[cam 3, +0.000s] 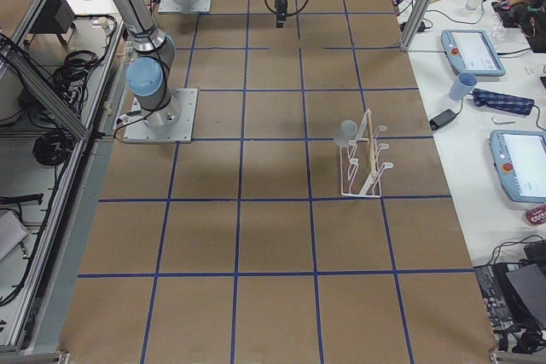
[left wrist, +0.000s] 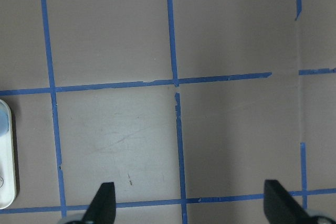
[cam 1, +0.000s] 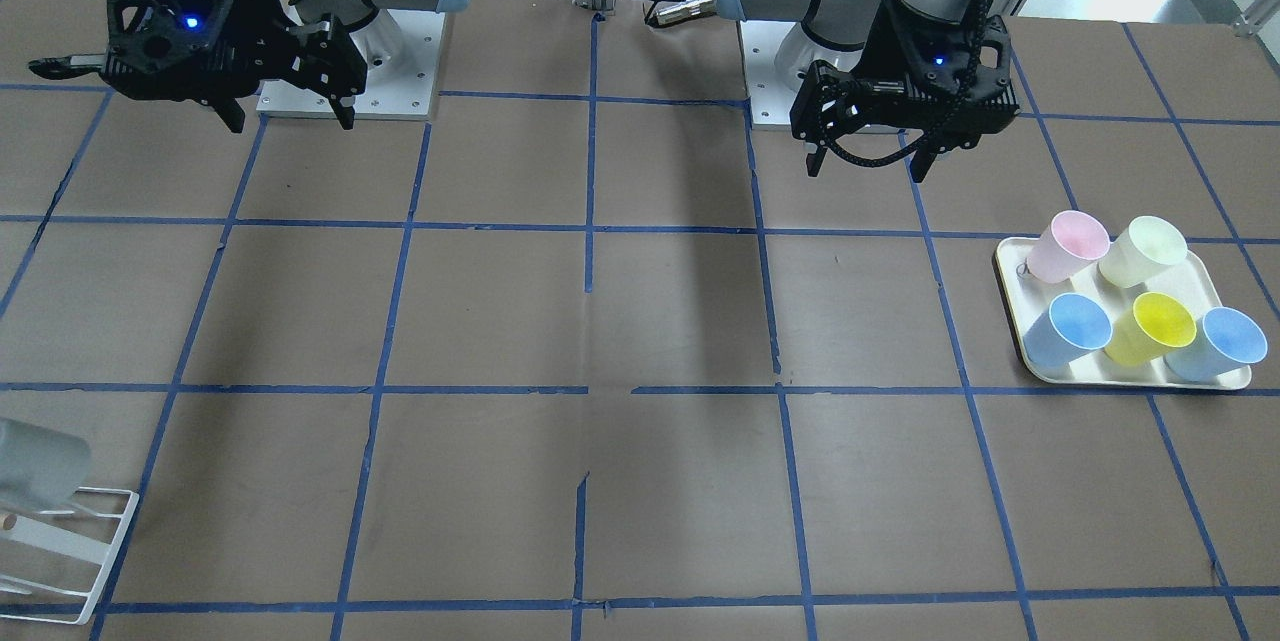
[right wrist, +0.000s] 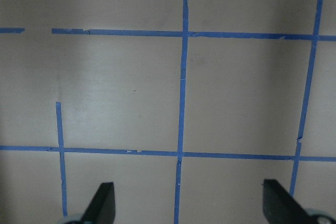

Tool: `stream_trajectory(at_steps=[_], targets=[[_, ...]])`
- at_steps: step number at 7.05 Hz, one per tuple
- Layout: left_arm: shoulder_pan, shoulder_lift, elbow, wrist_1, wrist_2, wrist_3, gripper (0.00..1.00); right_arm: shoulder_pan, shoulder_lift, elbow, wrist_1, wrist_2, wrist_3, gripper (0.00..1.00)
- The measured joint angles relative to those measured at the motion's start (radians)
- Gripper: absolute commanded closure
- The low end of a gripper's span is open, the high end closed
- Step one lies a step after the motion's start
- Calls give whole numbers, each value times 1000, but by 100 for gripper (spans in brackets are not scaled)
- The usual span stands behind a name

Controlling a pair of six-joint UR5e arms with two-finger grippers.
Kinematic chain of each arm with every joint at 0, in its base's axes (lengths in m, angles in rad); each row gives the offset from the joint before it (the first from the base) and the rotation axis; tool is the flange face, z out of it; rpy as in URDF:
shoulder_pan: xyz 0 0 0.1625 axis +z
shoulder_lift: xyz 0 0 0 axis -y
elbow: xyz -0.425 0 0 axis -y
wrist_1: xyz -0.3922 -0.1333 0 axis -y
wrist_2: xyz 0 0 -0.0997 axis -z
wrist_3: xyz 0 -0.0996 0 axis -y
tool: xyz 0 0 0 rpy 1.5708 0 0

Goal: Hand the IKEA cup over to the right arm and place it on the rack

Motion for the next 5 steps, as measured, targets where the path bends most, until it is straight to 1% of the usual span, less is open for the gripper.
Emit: stream_trajectory(at_steps=[1,5], targets=[[1,-1,0,1,-1,0,0,6,-13,17,-10,-3,7,0],[10,-4,0,1,-1,-1,0,0,-18,22,-50,-11,-1,0]])
